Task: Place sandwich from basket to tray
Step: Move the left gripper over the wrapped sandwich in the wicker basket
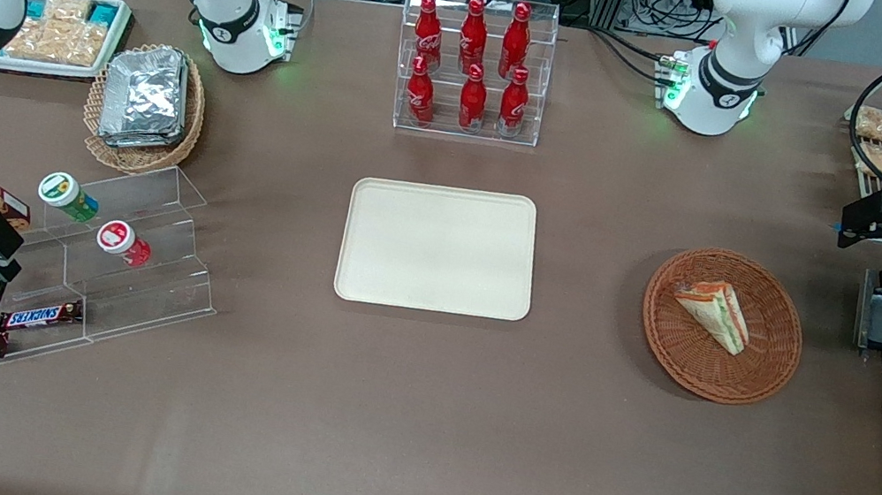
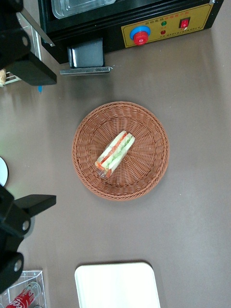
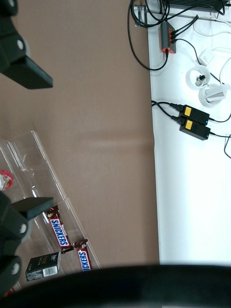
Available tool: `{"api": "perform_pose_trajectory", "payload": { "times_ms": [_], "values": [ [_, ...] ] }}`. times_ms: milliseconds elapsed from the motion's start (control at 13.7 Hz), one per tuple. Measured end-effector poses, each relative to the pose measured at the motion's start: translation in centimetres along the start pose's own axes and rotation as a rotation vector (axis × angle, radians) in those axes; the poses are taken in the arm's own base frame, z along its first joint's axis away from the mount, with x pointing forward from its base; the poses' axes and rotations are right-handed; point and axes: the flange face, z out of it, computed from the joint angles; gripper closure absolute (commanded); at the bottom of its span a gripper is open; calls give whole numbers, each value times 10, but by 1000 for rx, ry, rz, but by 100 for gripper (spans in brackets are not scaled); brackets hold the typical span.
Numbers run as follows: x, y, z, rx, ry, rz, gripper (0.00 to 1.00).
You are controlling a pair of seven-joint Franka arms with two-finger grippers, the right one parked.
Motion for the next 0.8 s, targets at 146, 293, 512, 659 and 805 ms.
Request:
{"api": "perform_pose_trajectory", "payload": {
  "times_ms": [146, 293, 512, 659, 805],
  "values": [
    [1, -1, 2, -1, -4, -1, 0],
    [1, -2, 4, -2, -8, -3, 0],
    [6, -4, 18, -5, -28, -19, 0],
    [15, -3, 44, -4, -21, -65, 0],
    [23, 2, 79, -3, -19, -134, 0]
  ]
}}
